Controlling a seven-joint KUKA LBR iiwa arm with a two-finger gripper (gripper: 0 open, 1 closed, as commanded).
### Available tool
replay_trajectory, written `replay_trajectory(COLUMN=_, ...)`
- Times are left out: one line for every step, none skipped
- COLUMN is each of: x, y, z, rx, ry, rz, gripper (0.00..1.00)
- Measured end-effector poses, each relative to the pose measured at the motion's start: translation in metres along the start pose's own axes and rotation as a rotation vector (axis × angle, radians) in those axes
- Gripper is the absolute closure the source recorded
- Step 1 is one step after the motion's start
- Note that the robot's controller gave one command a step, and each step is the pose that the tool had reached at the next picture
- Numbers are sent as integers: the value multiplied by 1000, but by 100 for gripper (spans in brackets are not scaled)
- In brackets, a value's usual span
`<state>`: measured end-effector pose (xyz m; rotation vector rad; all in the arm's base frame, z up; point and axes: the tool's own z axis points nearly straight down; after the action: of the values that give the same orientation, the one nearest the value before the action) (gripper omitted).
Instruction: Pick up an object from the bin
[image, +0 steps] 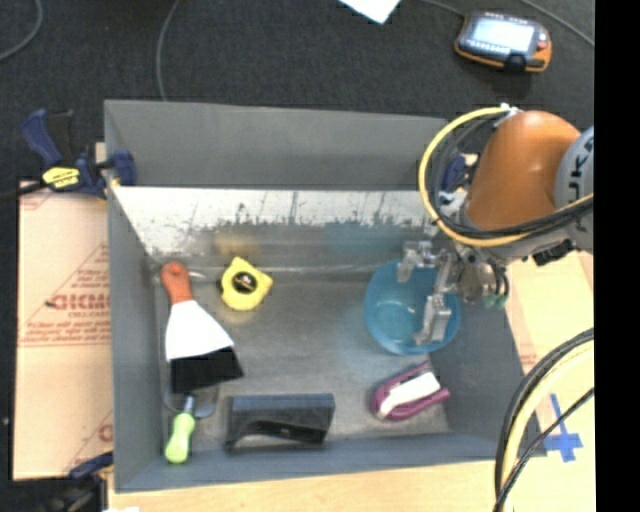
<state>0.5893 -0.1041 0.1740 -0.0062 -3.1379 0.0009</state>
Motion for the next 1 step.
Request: replay_trajectory(x=-2, y=0, z=-5, rx=1, ry=-8, rz=-4, gripper=0)
